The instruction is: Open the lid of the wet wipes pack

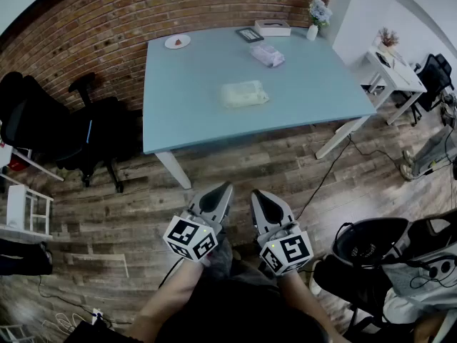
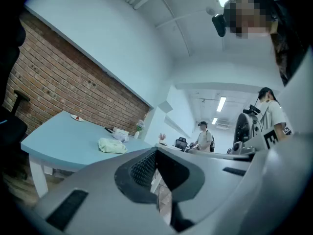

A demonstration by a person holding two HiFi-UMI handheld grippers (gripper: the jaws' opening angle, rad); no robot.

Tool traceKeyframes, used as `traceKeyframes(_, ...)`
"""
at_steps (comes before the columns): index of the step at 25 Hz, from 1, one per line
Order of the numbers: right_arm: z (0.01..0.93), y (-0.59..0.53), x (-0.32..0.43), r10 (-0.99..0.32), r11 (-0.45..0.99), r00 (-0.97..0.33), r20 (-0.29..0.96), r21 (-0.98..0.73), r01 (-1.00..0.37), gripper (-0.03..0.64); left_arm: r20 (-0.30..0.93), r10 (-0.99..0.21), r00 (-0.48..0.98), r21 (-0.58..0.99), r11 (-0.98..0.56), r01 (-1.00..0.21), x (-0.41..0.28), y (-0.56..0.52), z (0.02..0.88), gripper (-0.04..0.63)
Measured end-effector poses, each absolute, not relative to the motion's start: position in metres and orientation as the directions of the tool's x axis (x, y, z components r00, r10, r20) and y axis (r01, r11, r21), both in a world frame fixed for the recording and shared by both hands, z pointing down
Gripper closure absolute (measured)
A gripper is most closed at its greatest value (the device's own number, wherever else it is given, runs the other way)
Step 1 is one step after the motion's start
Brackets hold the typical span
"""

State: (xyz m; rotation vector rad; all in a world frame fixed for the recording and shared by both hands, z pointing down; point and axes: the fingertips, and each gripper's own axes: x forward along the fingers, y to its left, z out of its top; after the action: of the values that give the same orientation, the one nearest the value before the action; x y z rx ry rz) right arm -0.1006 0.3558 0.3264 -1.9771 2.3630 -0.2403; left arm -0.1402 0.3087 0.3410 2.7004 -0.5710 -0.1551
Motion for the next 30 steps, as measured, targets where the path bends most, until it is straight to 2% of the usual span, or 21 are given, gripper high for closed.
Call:
traceKeyframes(12,0.336,0.331,-0.074,-0.983,0.16,-0.169,0.069,-0.123,-0.979,0.597,-0.035,-0.431,0.902,0.367,-0.845,-0.39,-0.111,0.283,0.349,0.583)
traceKeyframes(30,0.356,0.184,-0.002,-0.971,0.159,-0.184,0.155,-0.162,-0.974,0.597,0.018,-0.409,0.912,0.395,-0.835,-0.383,-0.033,0.142,0.366,0.583)
